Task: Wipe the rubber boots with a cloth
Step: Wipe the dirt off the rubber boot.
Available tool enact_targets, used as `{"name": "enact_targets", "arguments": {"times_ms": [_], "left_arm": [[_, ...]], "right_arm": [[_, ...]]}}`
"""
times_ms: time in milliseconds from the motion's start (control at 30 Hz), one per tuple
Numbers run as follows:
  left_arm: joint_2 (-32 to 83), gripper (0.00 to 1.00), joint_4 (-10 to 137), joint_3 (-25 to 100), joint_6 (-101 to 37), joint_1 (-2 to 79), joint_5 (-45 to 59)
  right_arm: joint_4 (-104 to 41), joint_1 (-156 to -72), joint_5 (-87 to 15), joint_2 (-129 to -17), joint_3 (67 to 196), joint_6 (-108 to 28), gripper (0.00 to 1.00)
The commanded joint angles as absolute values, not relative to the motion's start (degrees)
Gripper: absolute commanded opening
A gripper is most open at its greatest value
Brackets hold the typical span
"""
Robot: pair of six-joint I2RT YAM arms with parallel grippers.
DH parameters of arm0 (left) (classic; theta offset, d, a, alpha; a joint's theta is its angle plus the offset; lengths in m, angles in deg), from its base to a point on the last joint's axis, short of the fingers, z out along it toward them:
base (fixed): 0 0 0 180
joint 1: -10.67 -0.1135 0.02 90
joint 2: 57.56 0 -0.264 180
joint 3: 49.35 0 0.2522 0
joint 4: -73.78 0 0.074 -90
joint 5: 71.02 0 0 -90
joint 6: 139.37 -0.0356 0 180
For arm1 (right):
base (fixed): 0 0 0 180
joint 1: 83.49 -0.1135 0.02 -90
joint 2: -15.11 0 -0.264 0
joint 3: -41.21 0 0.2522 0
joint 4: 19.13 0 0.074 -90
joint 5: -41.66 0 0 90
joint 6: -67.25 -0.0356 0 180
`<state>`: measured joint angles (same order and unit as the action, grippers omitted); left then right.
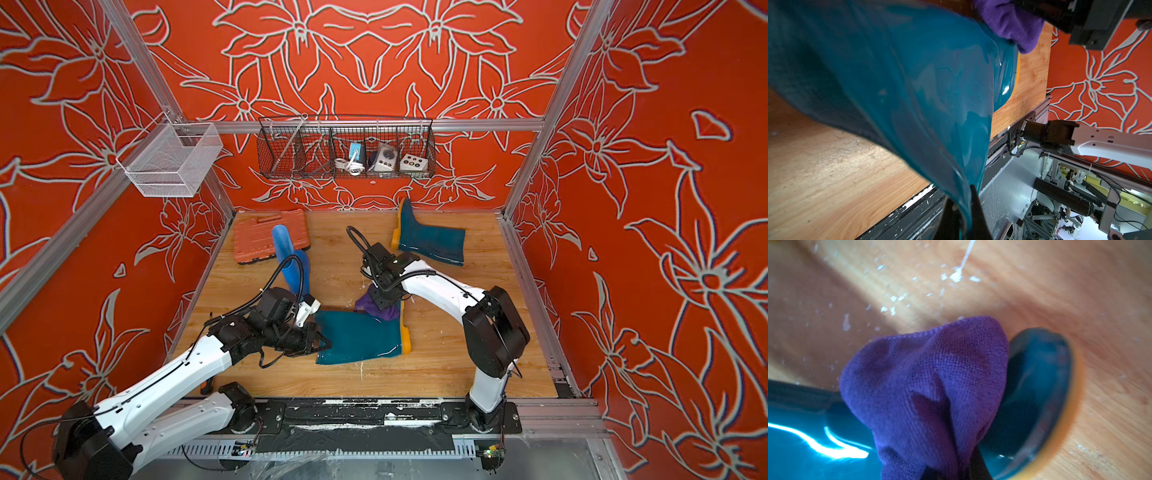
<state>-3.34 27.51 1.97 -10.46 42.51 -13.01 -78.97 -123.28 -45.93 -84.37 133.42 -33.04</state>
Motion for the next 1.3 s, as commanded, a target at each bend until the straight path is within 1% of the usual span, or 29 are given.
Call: {"name": "enact_targets", "arguments": {"times_ms": [0,100,167,300,400,533,667,733,833,900,967,1133,1267], "left_arm": [[-3.81,0.00,27.88,1.38,-9.07,42.58,-13.98],[-4.45,0.00,28.20,1.09,-8.03,42.63,-13.73],[-4.90,0.00,28.11,0.96,-7.09,42.58,-12.75],[-5.14,0.00,29.47,0.04,-4.16,42.62,-10.80],[-4.83,0.00,31.63,-0.66,-2.24,42.60,-11.50],[-5.19,0.00,31.60,-0.35,-1.99,42.64,-11.10],[-6.04,0.00,31.36,-0.15,-2.04,42.58,-10.51],[-6.02,0.00,31.88,-0.34,-1.99,42.60,-10.47],[-5.11,0.00,32.62,-0.25,-2.04,42.58,-10.96],[-4.21,0.00,33.18,-0.21,-2.13,42.58,-11.53],[-3.45,0.00,33.38,-0.18,-2.33,42.61,-12.03],[-3.15,0.00,33.72,-0.35,-2.26,42.63,-11.98],[-2.64,0.00,33.37,-0.66,-2.18,42.58,-12.05]], "right_arm": [[-77.07,-118.93,-47.72,-80.87,136.87,-33.83,0.00],[-79.49,-116.72,-47.28,-80.85,139.44,-33.27,0.00],[-78.63,-116.72,-46.38,-79.51,137.82,-33.61,0.00],[-75.90,-116.80,-42.80,-76.47,130.44,-36.40,0.00],[-72.86,-118.00,-40.82,-72.15,121.71,-39.42,0.00],[-71.34,-121.79,-42.24,-63.42,108.66,-44.46,0.00],[-70.13,-128.17,-42.65,-50.93,95.17,-52.89,0.00],[-69.48,-130.53,-42.29,-45.17,91.02,-56.98,0.00],[-69.26,-130.91,-43.70,-40.52,88.45,-59.17,0.00],[-69.96,-130.57,-46.92,-40.74,90.51,-57.83,0.00],[-70.43,-128.25,-48.12,-44.21,95.46,-53.42,0.00],[-68.70,-118.65,-45.28,-59.10,109.56,-43.36,0.00],[-67.96,-112.74,-40.51,-70.64,120.36,-39.95,0.00]]}}
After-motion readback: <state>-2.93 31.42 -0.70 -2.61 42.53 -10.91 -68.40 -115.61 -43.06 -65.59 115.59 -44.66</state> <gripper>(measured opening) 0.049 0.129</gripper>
